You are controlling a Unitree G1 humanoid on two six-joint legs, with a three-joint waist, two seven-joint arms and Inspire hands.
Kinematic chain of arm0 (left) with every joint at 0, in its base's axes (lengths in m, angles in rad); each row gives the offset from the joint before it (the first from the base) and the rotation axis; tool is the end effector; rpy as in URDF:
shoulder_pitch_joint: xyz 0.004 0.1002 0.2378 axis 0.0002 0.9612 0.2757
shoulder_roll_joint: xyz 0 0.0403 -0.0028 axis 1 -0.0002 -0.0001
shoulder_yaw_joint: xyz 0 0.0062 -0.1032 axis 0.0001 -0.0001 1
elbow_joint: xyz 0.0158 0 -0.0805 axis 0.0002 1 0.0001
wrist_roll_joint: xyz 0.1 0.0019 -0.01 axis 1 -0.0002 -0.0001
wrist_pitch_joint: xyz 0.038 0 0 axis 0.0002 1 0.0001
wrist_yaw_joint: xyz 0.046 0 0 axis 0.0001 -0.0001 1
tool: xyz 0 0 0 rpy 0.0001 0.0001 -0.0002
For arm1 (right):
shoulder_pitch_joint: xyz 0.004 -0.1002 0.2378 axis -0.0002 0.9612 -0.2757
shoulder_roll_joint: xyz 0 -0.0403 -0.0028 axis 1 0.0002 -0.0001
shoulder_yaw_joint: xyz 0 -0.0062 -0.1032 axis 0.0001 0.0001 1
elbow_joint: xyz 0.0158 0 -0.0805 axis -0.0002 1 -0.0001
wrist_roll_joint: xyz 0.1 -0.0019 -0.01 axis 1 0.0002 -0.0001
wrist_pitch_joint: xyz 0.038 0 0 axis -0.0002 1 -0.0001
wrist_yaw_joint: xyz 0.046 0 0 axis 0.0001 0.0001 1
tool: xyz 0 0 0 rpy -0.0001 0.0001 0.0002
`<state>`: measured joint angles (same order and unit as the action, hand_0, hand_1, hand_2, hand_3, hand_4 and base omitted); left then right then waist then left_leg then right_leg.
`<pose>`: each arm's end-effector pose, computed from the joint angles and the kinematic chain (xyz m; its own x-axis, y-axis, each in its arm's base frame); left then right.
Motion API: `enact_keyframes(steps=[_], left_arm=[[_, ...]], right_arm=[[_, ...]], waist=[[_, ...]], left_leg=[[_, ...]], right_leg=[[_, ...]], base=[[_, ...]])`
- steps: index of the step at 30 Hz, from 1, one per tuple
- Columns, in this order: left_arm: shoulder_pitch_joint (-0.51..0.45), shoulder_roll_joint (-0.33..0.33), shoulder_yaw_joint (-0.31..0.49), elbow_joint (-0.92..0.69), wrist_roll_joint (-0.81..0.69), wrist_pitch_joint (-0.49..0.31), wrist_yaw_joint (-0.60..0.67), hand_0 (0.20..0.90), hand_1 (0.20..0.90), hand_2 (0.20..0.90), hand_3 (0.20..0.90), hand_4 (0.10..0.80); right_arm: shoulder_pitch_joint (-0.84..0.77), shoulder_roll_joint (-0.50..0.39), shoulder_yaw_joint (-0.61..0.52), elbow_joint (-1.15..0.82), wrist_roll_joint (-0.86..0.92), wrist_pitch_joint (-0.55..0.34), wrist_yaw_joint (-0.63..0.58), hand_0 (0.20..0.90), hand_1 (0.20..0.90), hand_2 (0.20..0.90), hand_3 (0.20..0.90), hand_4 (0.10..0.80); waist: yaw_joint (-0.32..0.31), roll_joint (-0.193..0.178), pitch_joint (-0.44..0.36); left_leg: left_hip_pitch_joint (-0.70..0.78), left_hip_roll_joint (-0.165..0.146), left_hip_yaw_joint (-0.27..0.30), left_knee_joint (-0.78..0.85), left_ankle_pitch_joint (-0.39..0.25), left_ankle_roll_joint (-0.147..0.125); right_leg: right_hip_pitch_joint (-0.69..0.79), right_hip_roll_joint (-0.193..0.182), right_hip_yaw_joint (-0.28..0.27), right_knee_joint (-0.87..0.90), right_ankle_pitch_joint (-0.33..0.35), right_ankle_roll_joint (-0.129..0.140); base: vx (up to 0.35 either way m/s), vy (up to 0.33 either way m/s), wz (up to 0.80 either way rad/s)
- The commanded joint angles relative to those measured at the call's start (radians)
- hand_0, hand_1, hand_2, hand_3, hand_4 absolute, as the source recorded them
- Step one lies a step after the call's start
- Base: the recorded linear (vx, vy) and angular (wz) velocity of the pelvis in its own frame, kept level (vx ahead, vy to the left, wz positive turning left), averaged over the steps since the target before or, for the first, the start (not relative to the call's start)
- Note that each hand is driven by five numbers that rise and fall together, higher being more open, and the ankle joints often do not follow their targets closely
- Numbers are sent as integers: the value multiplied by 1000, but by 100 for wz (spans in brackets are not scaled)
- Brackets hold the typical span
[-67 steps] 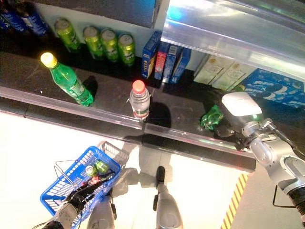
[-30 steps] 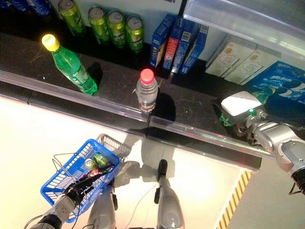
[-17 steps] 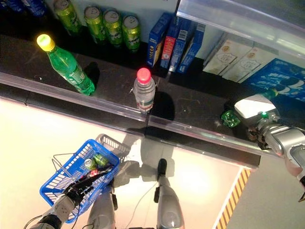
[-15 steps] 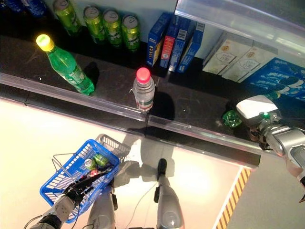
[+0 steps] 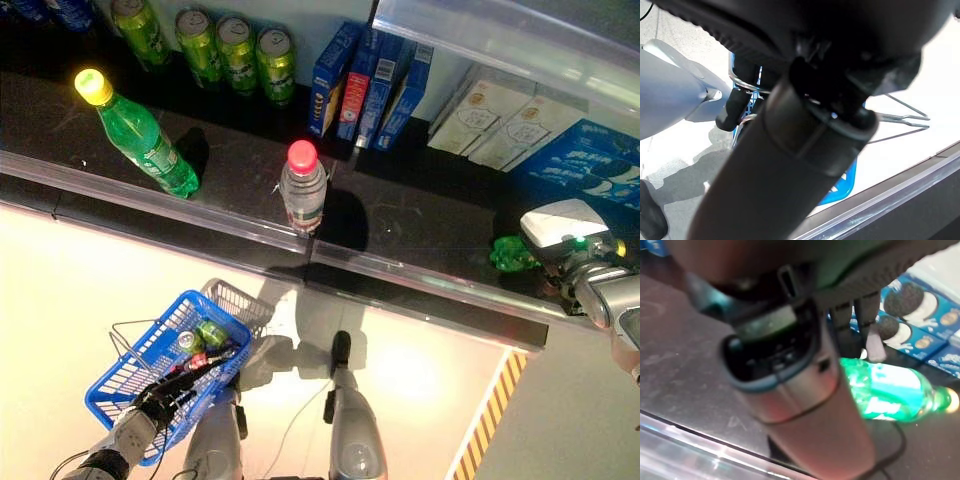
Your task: Pick up the drink and place into the basket.
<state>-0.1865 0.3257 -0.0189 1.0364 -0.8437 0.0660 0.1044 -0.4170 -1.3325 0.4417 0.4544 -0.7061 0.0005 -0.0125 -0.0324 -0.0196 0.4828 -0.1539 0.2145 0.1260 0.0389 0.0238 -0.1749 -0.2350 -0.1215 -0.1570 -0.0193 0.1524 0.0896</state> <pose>0.1684 0.2489 -0.0698 0.5638 0.2802 -0.7769 -0.6167 0.7686 -0.1703 0.2351 -0.3674 0.1844 0.9684 -0.2264 -0.1044 -0.2046 -0.4825 -0.8516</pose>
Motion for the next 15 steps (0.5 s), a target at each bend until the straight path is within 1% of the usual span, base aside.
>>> enact_keyframes(steps=[1, 7, 11, 15], left_arm=[[125, 93, 5, -36, -21, -47, 2, 300, 300, 300, 200, 100], [128, 86, -5, -52, -38, -54, 9, 300, 300, 300, 200, 100], [125, 83, -7, -56, -50, -64, 3, 300, 300, 300, 200, 100], [122, 77, -1, -69, -79, -95, 4, 300, 300, 300, 200, 100]], right_arm=[[-45, -12, -36, 48, 46, 55, -78, 300, 300, 300, 200, 100], [-47, 21, -48, 82, 74, 66, -111, 300, 300, 300, 200, 100], [-49, 39, -48, 90, 95, 57, -146, 300, 300, 300, 200, 100], [-37, 56, -75, 62, 141, 39, -218, 300, 300, 300, 200, 100]], waist=[[11, 2, -66], [14, 14, -61], [14, 18, -58], [10, 18, -61]], left_leg=[[-104, 30, -14, 81, 44, 31], [-107, 17, -14, 75, 44, 34], [-103, 10, -10, 71, 42, 36], [-101, 3, -5, 84, 32, 41]], right_leg=[[-88, -29, -10, 215, -153, 17], [-97, -33, -14, 216, -150, 15], [-97, -35, -19, 216, -149, 14], [-97, -35, -23, 230, -158, 9]], base=[[-38, 41, 2], [-39, 39, 1], [-56, 48, 2], [-51, 54, 2]])
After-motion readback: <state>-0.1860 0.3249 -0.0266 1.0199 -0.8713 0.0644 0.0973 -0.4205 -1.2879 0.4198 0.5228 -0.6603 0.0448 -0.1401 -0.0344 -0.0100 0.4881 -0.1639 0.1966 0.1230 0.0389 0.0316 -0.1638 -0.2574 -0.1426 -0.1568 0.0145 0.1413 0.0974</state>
